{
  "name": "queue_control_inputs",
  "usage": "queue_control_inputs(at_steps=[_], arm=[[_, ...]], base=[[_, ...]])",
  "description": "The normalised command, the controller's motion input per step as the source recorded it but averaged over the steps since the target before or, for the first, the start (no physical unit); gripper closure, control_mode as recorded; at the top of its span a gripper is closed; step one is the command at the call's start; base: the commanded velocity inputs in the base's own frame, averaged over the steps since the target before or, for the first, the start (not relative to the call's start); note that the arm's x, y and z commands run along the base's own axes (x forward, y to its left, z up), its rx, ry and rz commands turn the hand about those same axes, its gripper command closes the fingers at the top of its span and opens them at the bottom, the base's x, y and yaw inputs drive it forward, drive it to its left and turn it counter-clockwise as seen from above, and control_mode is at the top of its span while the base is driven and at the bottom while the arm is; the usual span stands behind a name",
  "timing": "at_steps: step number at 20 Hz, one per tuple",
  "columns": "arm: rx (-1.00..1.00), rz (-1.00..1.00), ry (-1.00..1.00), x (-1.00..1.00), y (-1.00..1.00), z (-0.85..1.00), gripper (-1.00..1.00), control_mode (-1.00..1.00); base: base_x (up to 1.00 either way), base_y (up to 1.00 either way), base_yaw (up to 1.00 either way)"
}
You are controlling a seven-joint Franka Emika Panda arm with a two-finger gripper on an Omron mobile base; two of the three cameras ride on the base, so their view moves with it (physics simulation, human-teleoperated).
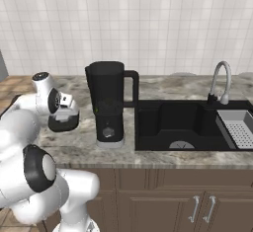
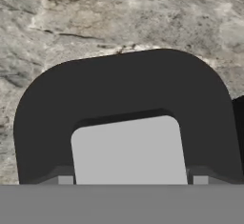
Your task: Grab the lemon wedges from the fridge, place them in the blender, close the lid, and turn on the blender to create a marinade.
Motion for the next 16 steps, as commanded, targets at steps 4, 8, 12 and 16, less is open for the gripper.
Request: queue_control_inputs(at_steps=[4,8,12,16], arm=[[0.00,0.01,-0.10,-0.53,-0.14,1.00,1.00,-1.00],[0.00,0.00,-0.08,-0.62,-0.14,1.00,1.00,-1.00],[0.00,0.00,-0.10,-0.37,-0.07,1.00,1.00,-1.00],[0.00,0.00,-0.16,-0.05,-0.08,1.00,1.00,-1.00]], base=[[0.00,0.00,0.00],[0.00,0.00,0.00],[0.00,0.00,0.00],[0.00,0.00,0.00]])
